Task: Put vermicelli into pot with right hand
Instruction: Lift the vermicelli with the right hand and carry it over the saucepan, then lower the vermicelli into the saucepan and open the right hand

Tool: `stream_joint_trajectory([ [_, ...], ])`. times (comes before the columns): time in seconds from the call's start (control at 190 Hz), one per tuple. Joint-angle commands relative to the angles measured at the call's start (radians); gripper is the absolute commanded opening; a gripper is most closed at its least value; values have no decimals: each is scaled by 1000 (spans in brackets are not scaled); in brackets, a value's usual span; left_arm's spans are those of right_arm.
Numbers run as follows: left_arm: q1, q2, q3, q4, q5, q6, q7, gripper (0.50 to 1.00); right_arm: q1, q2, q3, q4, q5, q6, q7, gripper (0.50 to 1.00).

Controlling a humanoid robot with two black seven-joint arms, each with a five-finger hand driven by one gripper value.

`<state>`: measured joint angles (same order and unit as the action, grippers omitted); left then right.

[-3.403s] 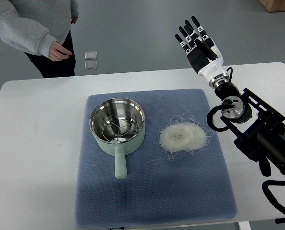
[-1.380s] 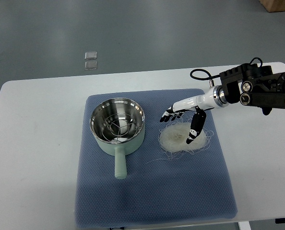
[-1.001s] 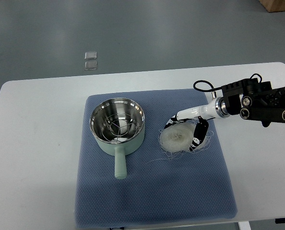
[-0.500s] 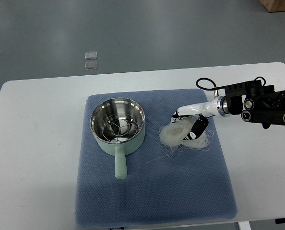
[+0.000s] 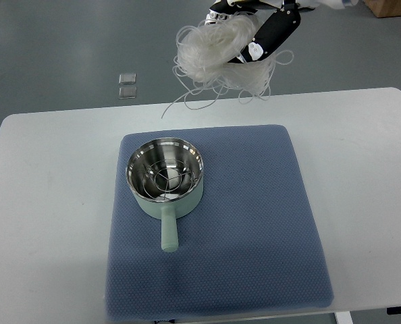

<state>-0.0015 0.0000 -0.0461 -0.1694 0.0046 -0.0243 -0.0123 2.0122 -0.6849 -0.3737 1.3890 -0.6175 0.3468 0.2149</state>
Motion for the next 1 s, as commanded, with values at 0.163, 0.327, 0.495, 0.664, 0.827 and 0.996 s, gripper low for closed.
stream_joint_trajectory([
  [0.163, 0, 0, 0, -1, 0, 0, 0, 1000, 2, 208, -60, -70, 10, -38, 0, 500],
  [0.327, 0, 0, 0, -9, 0, 0, 0, 1000, -78, 378, -94, -168, 10, -97, 0, 500],
  [0.495, 0, 0, -1, -9, 0, 0, 0, 1000, -184, 530, -96, -297, 10, -114, 0, 500],
  [0.664, 0, 0, -1, -2, 0, 0, 0, 1000, -279, 623, -94, -383, 2, -132, 0, 500],
  [0.827, 0, 0, 0, -4, 0, 0, 0, 1000, -340, 666, -93, -433, -1, -132, 0, 500],
  [0.996, 0, 0, 0, -7, 0, 0, 0, 1000, -389, 683, -93, -476, -4, -132, 0, 500],
])
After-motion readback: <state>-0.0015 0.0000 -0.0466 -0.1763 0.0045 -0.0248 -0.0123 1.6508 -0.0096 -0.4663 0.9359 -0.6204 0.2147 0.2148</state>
